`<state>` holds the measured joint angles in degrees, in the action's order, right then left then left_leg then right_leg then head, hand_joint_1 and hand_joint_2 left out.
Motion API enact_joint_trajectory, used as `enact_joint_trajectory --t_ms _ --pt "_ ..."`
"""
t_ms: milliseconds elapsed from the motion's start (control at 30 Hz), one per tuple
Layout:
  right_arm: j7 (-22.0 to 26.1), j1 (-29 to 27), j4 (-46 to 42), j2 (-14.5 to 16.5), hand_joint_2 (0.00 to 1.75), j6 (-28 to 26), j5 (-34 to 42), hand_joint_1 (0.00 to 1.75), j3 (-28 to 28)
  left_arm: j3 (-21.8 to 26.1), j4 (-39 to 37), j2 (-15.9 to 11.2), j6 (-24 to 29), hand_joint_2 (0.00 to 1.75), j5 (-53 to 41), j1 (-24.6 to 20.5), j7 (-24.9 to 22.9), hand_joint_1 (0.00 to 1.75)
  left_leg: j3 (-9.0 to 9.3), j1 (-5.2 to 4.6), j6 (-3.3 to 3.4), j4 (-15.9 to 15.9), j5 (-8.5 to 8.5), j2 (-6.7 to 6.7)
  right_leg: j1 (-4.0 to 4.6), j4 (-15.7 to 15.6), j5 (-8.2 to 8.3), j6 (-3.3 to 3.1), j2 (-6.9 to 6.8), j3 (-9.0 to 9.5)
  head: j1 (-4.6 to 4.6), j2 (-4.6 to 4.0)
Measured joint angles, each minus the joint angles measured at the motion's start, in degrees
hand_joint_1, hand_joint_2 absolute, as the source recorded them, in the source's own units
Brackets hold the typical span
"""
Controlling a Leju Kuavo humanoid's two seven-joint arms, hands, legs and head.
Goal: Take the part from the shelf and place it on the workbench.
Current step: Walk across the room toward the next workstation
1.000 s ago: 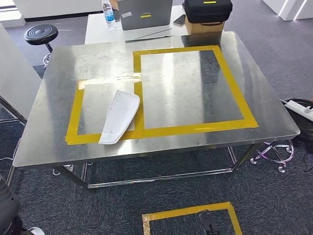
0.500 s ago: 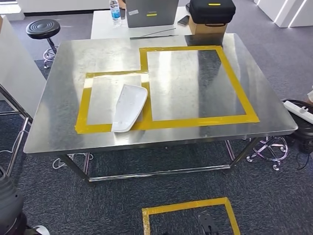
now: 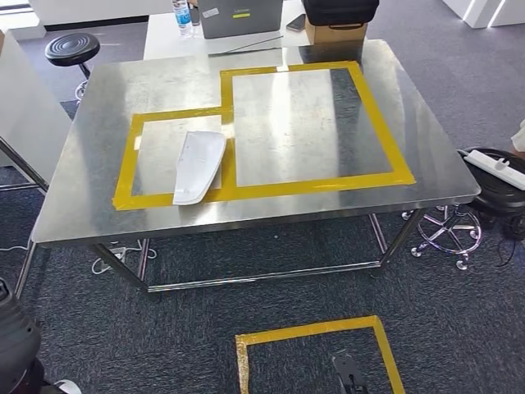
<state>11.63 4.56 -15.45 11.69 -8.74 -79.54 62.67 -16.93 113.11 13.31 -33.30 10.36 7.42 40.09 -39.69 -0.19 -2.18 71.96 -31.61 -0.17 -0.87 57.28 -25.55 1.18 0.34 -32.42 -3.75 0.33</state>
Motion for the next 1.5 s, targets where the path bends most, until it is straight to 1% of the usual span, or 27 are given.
enact_joint_trajectory --t_ms 33,133,200,267,300,333,400,433,467,500,533,600,667,767,800,867,933,967,1000,1033,1133,1200,1300,1367,1433,1467,1500 --pt "0.0 0.0 0.0 0.0 0.0 0.0 0.0 0.0 0.0 0.0 0.0 0.0 0.0 1.75 0.0 0.0 0.0 0.0 2.07 -0.06 0.35 -2.5 1.26 0.0 0.11 0.0 0.33 0.03 0.01 -0.38 0.0 0.0" --pt "0.2 0.1 0.0 0.1 0.0 0.0 -0.1 0.0 0.1 0.0 0.0 0.0 -0.1 1.75 0.0 0.0 0.0 0.0 10.13 -0.7 2.09 -14.4 4.27 0.01 0.26 0.0 1.17 0.43 0.12 -1.03 -0.01 0.0" --pt "0.3 0.1 0.0 0.2 0.0 0.0 -0.1 0.0 0.1 0.0 0.0 0.0 -0.1 1.75 0.0 0.0 0.0 0.0 11.69 -1.08 2.67 -17.4 4.4 0.03 0.17 -0.1 1.81 1.11 0.09 -1.33 -0.01 0.0" --pt "0.3 0.1 0.0 0.2 0.0 0.0 -0.1 0.0 0.1 -0.1 0.0 0.0 -0.1 1.75 0.1 -0.1 0.0 0.0 11.35 -1.01 2.98 -18.0 5.15 0.07 0.09 -0.2 2.1 1.87 0.05 -1.66 -0.02 0.0" --pt "0.3 0.1 0.0 0.2 0.0 0.0 -0.1 0.0 0.1 -0.1 0.0 0.1 -0.1 1.75 0.1 -0.1 0.0 0.0 11.15 -0.87 3.24 -18.3 5.62 0.14 0.11 0.6 1.27 2.18 0.04 -2.1 -0.08 -0.01" --pt "0.3 0.1 0.0 0.2 0.0 0.0 -0.1 0.0 0.2 -0.1 0.0 0.1 -0.2 1.75 0.1 -0.1 0.0 0.0 10.88 -0.71 3.47 -18.6 6.11 0.23 0.14 2.5 -0.38 2.44 0.04 -2.92 -0.19 -0.01" --pt "0.3 0.1 0.0 0.2 0.0 0.0 -0.2 0.0 0.3 -0.1 0.0 0.1 -0.2 1.75 0.1 -0.1 0.0 0.0 9.99 -0.59 3.73 -18.6 6.87 0.33 0.11 9.6 -5.27 2.87 0.03 -5.48 -0.42 -0.01" --pt "0.3 0.0 0.0 0.2 0.0 0.0 -0.2 0.0 0.4 -0.1 0.0 0.1 -0.2 1.75 0.1 -0.1 0.0 0.0 9.46 -0.6 3.73 -18.5 7.23 0.35 0.09 13.3 -7.08 3.08 0.02 -6.59 -0.49 -0.01" --pt "0.3 0.0 0.0 0.2 0.0 0.0 -0.2 0.0 0.4 -0.1 0.0 0.1 -0.2 1.75 0.1 -0.1 0.0 0.0 8.94 -0.58 3.68 -18.4 7.57 0.35 0.07 15.6 -7.84 3.25 0.02 -6.97 -0.49 0.0" --pt "0.2 0.0 0.0 0.2 0.0 0.0 -0.3 0.0 0.5 -0.1 0.0 0.1 -0.2 1.75 0.1 -0.1 0.0 0.0 8.47 -0.54 3.56 -18.3 7.89 0.36 0.03 15.7 -7.42 3.4 0.01 -6.3 -0.5 0.0" --pt "0.2 0.0 0.0 0.2 0.0 0.0 -0.3 0.0 0.5 -0.1 0.0 0.1 -0.2 1.75 0.1 -0.1 0.0 0.0 8.07 -0.45 3.38 -18.2 8.18 0.35 -0.05 13.5 -6.08 3.54 -0.02 -4.43 -0.5 0.0" --pt "0.2 0.1 0.0 0.2 0.0 0.0 -0.3 0.0 0.6 -0.1 0.0 0.1 -0.2 1.75 0.1 -0.1 0.0 0.0 7.37 -0.33 2.87 -17.8 8.59 0.31 -0.24 5.1 -3.48 4.0 -0.03 1.28 -0.57 0.0" --pt "0.2 0.3 0.0 0.2 0.0 0.0 -0.3 0.0 0.7 -0.2 0.0 0.1 -0.3 1.75 0.2 -0.1 0.0 0.0 6.73 -0.46 2.34 -17.1 8.91 0.23 -0.29 -0.1 -2.73 3.68 0.3 4.44 -0.67 0.01" --pt "0.2 0.2 0.0 0.3 0.0 0.0 -0.3 0.0 0.8 -0.2 0.0 0.0 -0.5 1.75 0.3 -0.1 0.0 0.0 5.95 -0.56 1.81 -16.4 9.29 0.11 -0.3 -0.3 -2.59 2.16 0.58 3.73 -0.66 0.0" --pt "0.2 0.2 0.0 0.3 0.0 0.0 -0.3 0.0 0.8 -0.2 0.0 0.0 -0.5 1.75 0.3 -0.1 0.0 0.0 5.48 -0.53 1.57 -15.7 8.58 0.11 -0.33 -0.2 -2.3 1.63 0.55 3.32 -0.56 0.0" --pt "0.2 0.2 0.0 0.3 0.0 0.0 -0.3 0.0 0.8 -0.2 0.0 0.0 -0.5 1.75 0.4 -0.1 0.0 0.0 3.45 -0.41 0.94 -11.2 4.73 0.13 -0.41 -0.2 -1.53 0.76 0.44 2.34 -0.23 -0.01" --pt "0.2 0.2 0.0 0.3 0.0 0.0 -0.3 0.0 0.9 -0.2 0.0 0.0 -0.5 1.75 0.4 -0.1 0.0 0.0 0.61 -0.32 0.54 -3.4 0.09 0.14 -0.34 -0.1 -0.75 0.37 0.28 1.21 0.04 -0.01" --pt "0.2 0.2 0.0 0.3 0.0 0.0 -0.3 0.0 0.9 -0.2 0.0 0.0 -0.5 1.75 0.4 -0.1 0.0 0.0 -0.18 -0.3 0.56 -0.5 -1.06 0.14 -0.27 -0.1 -0.41 0.3 0.2 0.69 0.05 -0.01" --pt "0.2 0.2 0.0 0.3 0.0 0.0 -0.3 0.0 0.9 -0.2 0.0 -0.1 -0.5 1.75 0.4 -0.1 0.0 0.0 -0.02 -0.31 0.73 0.4 -1.05 0.13 -0.15 -0.1 -0.09 0.26 0.16 0.24 0.09 0.0" --pt "0.2 0.2 0.0 0.3 0.0 0.0 -0.3 0.0 1.0 -0.2 0.0 -0.1 -0.5 1.75 0.4 -0.1 0.0 0.0 1.32 -0.36 1.08 -1.1 0.01 0.12 0.01 -0.1 0.22 0.25 0.17 -0.13 0.1 0.0" --pt "0.2 0.2 0.0 0.4 0.0 0.0 -0.3 0.0 1.0 -0.2 0.0 0.0 -0.5 1.75 0.4 -0.1 0.0 0.0 8.99 -0.98 3.12 -12.8 4.03 0.1 0.38 -0.1 1.02 0.4 0.32 -0.81 0.07 0.0" --pt "0.2 0.3 0.0 0.5 0.0 0.0 -0.4 0.0 1.1 -0.2 0.0 0.0 -0.5 1.75 0.4 -0.1 0.0 0.0 11.28 -1.43 3.87 -17.0 4.5 0.08 0.33 -0.1 1.57 0.88 0.27 -1.18 0.05 -0.01" --pt "0.2 0.2 0.0 0.5 0.0 0.0 -0.4 0.0 1.1 -0.3 0.0 0.0 -0.4 1.75 0.4 -0.1 0.0 0.0 10.99 -1.28 3.88 -18.0 5.44 0.15 0.24 0.1 1.68 1.9 0.15 -1.8 0.03 -0.01" --pt "0.2 0.2 0.0 0.5 0.0 0.0 -0.4 0.0 1.2 -0.3 0.0 0.0 -0.4 1.75 0.4 -0.1 0.0 0.0 10.55 -0.97 4.1 -18.6 6.33 0.31 0.25 3.7 -1.42 2.45 0.12 -3.32 -0.13 -0.02" --pt "0.2 0.1 0.0 0.5 0.0 0.0 -0.4 0.0 1.2 -0.3 0.0 0.0 -0.5 1.75 0.4 -0.1 0.0 0.0 9.63 -0.97 4.28 -18.5 7.01 0.38 0.22 11.3 -6.19 2.92 0.11 -5.92 -0.29 -0.02" --pt "0.2 0.1 0.0 0.5 0.0 0.0 -0.5 0.0 1.2 -0.3 0.0 0.0 -0.5 1.75 0.4 -0.1 0.0 0.0 9.1 -0.97 4.27 -18.4 7.37 0.39 0.19 14.5 -7.65 3.11 0.1 -6.83 -0.32 -0.02" --pt "0.2 0.1 -0.1 0.5 0.0 0.0 -0.5 0.0 1.3 -0.3 0.0 0.0 -0.5 1.75 0.4 -0.1 0.0 0.0 8.57 -0.97 4.22 -18.3 7.72 0.39 0.18 16.2 -8.02 3.28 0.1 -6.91 -0.33 -0.02"
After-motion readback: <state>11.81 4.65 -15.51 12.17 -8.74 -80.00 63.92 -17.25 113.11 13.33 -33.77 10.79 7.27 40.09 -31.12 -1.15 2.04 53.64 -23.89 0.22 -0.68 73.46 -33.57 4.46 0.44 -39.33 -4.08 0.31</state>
